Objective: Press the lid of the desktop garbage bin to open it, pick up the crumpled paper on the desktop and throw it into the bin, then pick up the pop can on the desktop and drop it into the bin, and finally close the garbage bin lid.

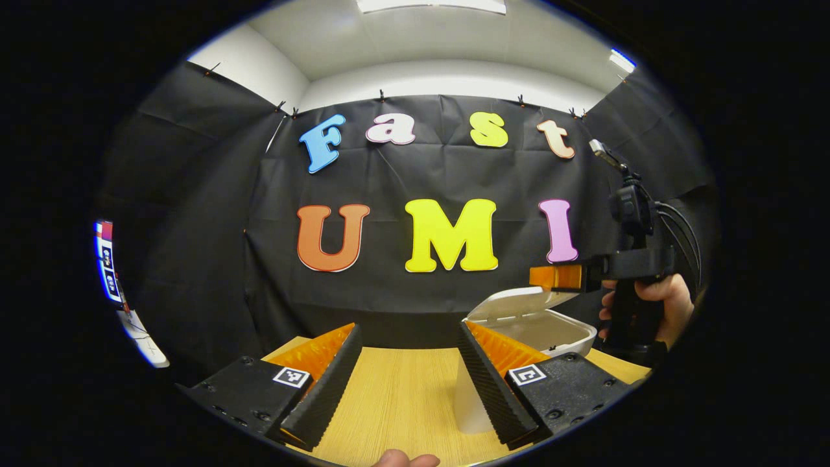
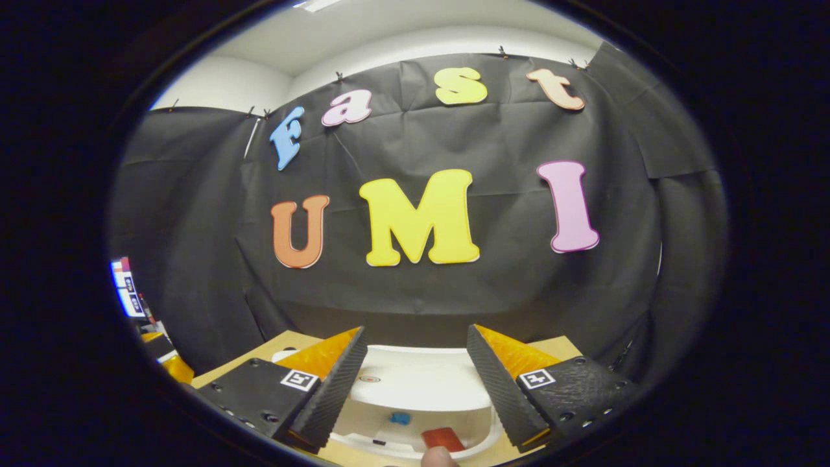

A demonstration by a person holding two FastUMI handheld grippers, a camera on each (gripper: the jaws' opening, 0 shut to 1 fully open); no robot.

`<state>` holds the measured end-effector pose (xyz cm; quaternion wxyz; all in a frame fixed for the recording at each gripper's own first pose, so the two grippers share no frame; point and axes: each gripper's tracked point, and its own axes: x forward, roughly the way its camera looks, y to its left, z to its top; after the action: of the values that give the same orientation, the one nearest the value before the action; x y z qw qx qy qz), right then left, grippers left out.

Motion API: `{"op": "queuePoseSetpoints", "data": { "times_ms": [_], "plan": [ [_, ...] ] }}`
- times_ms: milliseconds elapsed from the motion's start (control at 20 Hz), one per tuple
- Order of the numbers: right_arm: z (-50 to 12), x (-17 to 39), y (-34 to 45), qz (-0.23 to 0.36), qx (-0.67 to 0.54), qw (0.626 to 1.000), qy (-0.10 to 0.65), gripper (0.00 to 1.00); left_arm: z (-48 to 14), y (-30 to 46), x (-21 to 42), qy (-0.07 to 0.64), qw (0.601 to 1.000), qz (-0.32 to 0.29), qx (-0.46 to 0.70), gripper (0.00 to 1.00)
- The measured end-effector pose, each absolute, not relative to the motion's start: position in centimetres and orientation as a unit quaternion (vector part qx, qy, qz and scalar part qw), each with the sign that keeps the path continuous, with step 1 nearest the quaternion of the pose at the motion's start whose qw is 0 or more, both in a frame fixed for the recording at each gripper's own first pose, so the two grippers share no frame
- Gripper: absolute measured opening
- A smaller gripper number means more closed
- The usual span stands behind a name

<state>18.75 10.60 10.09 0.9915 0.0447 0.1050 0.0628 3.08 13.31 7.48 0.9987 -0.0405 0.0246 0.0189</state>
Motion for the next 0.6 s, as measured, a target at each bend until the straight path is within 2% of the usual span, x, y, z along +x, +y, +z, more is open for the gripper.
{"op": "queuePoseSetpoints", "data": {
  "times_ms": [100,200,300,350,400,600],
  "plan": [
    [8.7,18.5,10.3,0.058,0.049,0.991,0.106,0.96,7.3,12.9,3.1,0.03,0.999,0.016,-0.042,0.95],
    [7.9,18.3,10.0,0.049,0.051,0.992,0.1,0.93,7.3,12.5,3.2,0.028,0.999,0.014,-0.044,0.95],
    [7.0,17.8,10.2,0.046,0.046,0.993,0.095,0.96,7.2,12.1,3.1,0.023,0.999,0.014,-0.045,0.95],
    [6.5,17.6,10.3,0.045,0.04,0.994,0.094,0.93,6.9,12.0,3.0,0.023,0.999,0.015,-0.041,1.0],
    [6.2,17.4,10.2,0.044,0.034,0.994,0.09,0.96,6.8,11.9,2.9,0.021,0.999,0.016,-0.038,0.95],
    [4.7,17.0,9.9,0.044,0.029,0.995,0.09,0.96,7.0,11.3,2.7,0.011,0.999,0.021,-0.025,0.95]
  ]
}}
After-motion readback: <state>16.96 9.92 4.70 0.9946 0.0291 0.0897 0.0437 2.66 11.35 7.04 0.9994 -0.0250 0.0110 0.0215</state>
